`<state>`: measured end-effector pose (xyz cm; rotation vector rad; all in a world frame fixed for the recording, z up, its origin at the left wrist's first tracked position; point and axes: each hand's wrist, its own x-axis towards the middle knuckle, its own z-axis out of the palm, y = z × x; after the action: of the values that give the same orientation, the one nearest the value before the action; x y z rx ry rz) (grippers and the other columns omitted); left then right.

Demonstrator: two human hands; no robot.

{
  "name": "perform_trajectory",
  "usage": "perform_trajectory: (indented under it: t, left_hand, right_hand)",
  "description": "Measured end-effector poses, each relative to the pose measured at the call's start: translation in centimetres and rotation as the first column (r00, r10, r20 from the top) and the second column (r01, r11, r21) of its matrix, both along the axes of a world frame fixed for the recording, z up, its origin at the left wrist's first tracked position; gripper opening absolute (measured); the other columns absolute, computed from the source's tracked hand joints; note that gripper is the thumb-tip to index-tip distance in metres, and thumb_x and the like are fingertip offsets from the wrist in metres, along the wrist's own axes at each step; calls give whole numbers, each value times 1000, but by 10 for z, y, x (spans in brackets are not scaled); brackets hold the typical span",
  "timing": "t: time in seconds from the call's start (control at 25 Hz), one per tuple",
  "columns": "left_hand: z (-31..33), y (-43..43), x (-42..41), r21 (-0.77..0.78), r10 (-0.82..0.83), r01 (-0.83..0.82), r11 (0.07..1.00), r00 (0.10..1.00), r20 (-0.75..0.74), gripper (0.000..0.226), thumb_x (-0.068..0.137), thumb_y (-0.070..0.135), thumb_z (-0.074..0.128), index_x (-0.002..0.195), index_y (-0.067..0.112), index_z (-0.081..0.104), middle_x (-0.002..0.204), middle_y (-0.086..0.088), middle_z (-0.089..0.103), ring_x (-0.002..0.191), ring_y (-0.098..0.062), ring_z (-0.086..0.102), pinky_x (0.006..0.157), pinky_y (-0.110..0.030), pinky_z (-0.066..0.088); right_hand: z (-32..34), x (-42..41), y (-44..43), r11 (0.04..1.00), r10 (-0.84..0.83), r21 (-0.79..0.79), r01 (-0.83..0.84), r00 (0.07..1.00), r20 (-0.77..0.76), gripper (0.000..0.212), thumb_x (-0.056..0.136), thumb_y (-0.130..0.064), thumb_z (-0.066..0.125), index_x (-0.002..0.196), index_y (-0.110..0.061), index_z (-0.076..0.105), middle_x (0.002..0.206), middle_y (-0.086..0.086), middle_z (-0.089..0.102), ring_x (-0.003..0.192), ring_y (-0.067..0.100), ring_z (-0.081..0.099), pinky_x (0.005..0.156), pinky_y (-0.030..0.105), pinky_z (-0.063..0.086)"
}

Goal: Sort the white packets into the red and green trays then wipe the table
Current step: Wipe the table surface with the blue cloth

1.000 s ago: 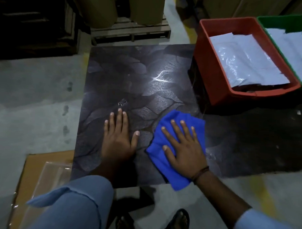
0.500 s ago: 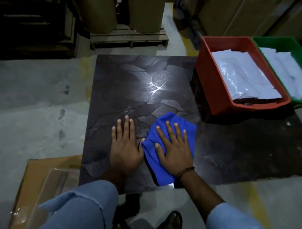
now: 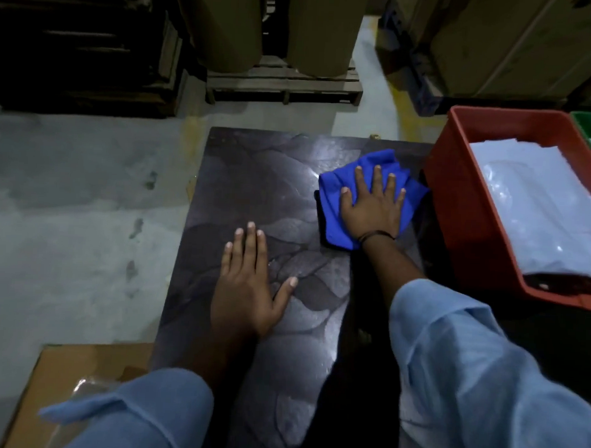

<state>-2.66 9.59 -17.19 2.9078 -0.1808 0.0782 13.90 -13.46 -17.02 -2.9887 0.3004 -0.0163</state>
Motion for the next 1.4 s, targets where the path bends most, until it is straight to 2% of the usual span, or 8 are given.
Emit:
perform_trajectory:
  t: [0.24,0.36,0.44,0.64,0.76,0.84,1.04,1.4]
  left_hand:
    - [0,3,4,45,5,-2,999,998,-62,94,95,69,29,159,1,15,169,-16,4,157,-31,1,125,-52,16]
    - [-5,9,7,25,-40,42,999,995,-90,94,95,69,8,157,0,22,167,-19,12,157,-32,4,123,-56,20]
    - [-5,5,7,39,-9,13,999,995,-95,94,95,70,13,158,1,21,167,-18,16,157,-30,8,124,-53,18]
    - [4,-4,5,32,30,-29,999,999,-26,96,92,67,44,160,4,16,170,-12,4,157,-29,2,126,-50,16]
    - [3,-3,4,19,37,-37,999,999,-17,97,92,66,46,160,5,14,170,-10,1,157,-28,0,125,-50,16]
    - [1,-2,2,18,41,-41,999,999,-17,96,92,65,47,160,4,15,170,-11,2,157,-28,0,125,-51,18]
    - [-3,-2,3,43,52,-51,998,999,-13,95,93,67,42,159,3,18,169,-13,6,157,-29,5,124,-51,18]
    - [-5,1,2,0,37,-37,999,999,-8,92,97,67,34,159,2,17,169,-16,10,157,-31,7,126,-47,12]
  right_hand:
    - [3,66,151,957,287,63,-284,957,-34,65,95,-56,29,155,-32,21,165,6,12,151,36,4,118,60,0]
    - [5,41,214,831,555,83,-550,827,-85,65,96,-57,27,156,-32,19,165,4,10,151,34,1,118,60,-3]
    - [3,41,203,773,634,83,-629,769,-77,63,97,-58,28,155,-35,21,165,2,12,152,31,4,119,57,-3]
    - [-1,86,40,976,215,28,-215,977,0,62,96,-56,33,154,-36,24,164,4,16,151,34,10,120,57,5]
    - [6,88,-17,999,-1,47,2,1000,-25,64,96,-57,31,155,-33,23,165,7,13,151,36,8,119,60,6]
    - [4,74,5,999,9,44,-9,1000,-7,66,94,-58,28,155,-33,23,165,7,14,151,36,8,118,61,6]
    - [1,-26,59,908,418,13,-418,908,21,64,94,-60,28,154,-37,25,163,1,21,151,31,14,120,56,9]
    - [7,-192,20,967,236,-97,-234,972,3,64,96,-57,30,156,-34,20,165,3,15,152,33,6,119,57,10]
